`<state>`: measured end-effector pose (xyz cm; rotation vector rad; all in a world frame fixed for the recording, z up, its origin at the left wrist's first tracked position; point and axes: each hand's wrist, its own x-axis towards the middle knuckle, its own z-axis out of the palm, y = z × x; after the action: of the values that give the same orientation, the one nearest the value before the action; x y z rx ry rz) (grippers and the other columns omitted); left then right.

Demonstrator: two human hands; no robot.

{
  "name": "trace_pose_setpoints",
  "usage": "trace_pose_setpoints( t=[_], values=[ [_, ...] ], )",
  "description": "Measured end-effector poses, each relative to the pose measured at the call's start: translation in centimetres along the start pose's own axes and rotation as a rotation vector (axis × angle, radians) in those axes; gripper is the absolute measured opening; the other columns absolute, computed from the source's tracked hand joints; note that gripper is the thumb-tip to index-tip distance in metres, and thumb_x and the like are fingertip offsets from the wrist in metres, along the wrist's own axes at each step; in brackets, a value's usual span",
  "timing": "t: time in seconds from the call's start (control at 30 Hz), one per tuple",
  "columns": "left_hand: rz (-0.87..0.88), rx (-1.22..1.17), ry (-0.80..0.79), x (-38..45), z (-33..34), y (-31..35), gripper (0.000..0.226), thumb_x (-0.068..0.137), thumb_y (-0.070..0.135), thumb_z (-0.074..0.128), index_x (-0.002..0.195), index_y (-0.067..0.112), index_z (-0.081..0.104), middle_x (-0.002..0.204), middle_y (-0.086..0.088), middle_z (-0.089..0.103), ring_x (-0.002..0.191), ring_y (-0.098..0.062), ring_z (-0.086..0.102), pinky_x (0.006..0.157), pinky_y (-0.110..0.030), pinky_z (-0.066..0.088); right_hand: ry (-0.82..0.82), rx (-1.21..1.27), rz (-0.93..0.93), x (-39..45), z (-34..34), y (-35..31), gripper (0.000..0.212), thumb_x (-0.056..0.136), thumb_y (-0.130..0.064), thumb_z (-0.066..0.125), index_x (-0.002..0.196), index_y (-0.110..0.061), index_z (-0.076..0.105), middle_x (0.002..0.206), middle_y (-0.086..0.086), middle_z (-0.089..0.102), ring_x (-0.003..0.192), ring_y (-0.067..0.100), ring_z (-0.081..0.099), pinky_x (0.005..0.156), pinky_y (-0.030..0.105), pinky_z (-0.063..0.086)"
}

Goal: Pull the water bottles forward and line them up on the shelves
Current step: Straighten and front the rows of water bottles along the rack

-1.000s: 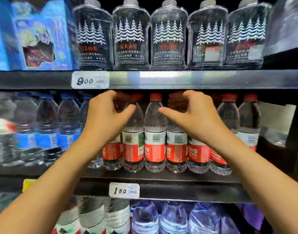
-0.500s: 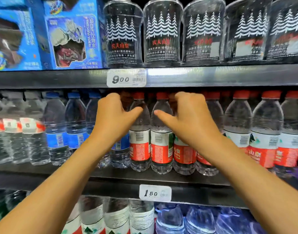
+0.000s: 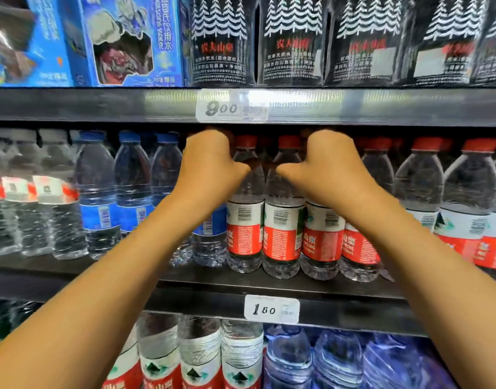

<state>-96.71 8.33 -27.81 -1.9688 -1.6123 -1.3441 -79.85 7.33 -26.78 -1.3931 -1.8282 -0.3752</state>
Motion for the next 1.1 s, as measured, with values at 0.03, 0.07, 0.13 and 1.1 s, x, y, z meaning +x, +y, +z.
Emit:
trace_pose_setpoints(
  t=[0.03,0.07,0.13,1.1],
  values=[
    [-0.016,-0.008,-0.018,0.1,-0.1,0.1,0.033,0.077,0.032,0.075,0.079,0.000,0.069,0.075,-0.017,0.069,0.076,-0.030,0.066,0.066,-0.045,0.053,-0.033,-0.007,0.000,0.3,-0.3,0.2,0.049,0.080,-0.034,0.071,0.052,-0.012,0.039,0.051,0.004,0.039,0.048,0.016,0.037,0.042,0.027,0.022],
    [-0.034,-0.020,-0.040,0.1,-0.1,0.2,0.031,0.077,0.031,0.074,0.082,0.000,0.070,0.078,-0.017,0.070,0.078,-0.030,0.066,0.068,-0.045,0.053,-0.058,-0.013,-0.010,0.4,-0.5,0.2,0.047,0.080,-0.036,0.071,0.053,-0.011,0.042,0.051,0.004,0.041,0.049,0.016,0.038,0.043,0.027,0.023],
    [-0.076,-0.072,-0.079,0.2,-0.2,0.1,0.030,0.079,0.029,0.072,0.090,0.001,0.071,0.086,-0.017,0.071,0.084,-0.032,0.067,0.074,-0.047,0.054,-0.065,0.002,-0.050,0.3,-0.4,0.1,0.046,0.079,-0.041,0.072,0.052,-0.015,0.045,0.051,0.002,0.042,0.050,0.017,0.040,0.043,0.026,0.024],
    [0.140,-0.026,-0.218,2.3,-0.6,-1.9,0.027,0.083,0.035,0.069,0.087,0.008,0.068,0.076,-0.008,0.062,0.075,-0.029,0.057,0.058,-0.030,0.033,-0.089,-0.180,0.139,-0.1,-1.0,-2.2,0.035,0.078,-0.032,0.076,0.069,-0.001,0.062,0.059,0.010,0.052,0.053,0.020,0.041,0.047,0.030,0.032]
  ],
)
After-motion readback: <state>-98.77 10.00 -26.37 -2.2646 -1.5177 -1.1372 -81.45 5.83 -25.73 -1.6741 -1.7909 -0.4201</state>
